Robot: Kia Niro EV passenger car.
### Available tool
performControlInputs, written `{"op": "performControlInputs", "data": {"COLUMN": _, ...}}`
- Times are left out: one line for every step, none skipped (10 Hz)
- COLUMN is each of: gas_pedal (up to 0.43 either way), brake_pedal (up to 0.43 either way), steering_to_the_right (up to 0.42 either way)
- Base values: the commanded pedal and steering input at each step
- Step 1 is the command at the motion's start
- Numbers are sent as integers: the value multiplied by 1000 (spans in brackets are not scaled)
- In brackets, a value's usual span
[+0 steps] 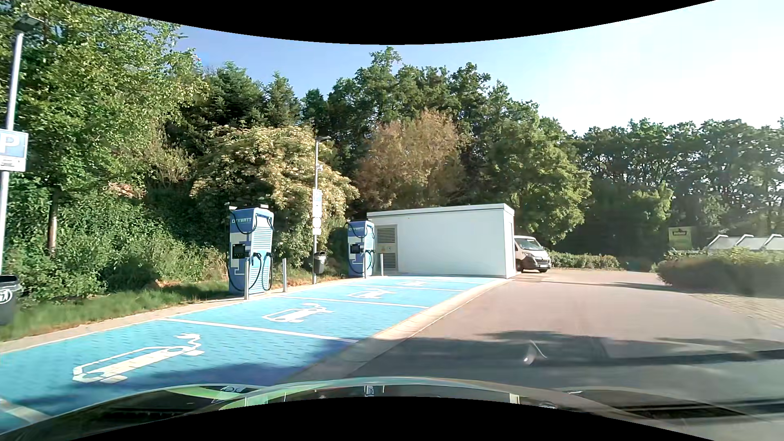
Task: Follow the waypoints while adhering to traffic rules and regulations
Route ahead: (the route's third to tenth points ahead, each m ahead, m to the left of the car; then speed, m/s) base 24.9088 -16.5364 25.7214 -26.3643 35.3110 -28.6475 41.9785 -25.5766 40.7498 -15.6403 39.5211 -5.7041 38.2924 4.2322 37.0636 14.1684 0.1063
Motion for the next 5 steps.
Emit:
{"op": "performControlInputs", "data": {"gas_pedal": 39, "brake_pedal": 0, "steering_to_the_right": -516}}
{"op": "performControlInputs", "data": {"gas_pedal": 150, "brake_pedal": 0, "steering_to_the_right": -459}}
{"op": "performControlInputs", "data": {"gas_pedal": 189, "brake_pedal": 0, "steering_to_the_right": -392}}
{"op": "performControlInputs", "data": {"gas_pedal": 248, "brake_pedal": 0, "steering_to_the_right": -333}}
{"op": "performControlInputs", "data": {"gas_pedal": 280, "brake_pedal": 0, "steering_to_the_right": -266}}
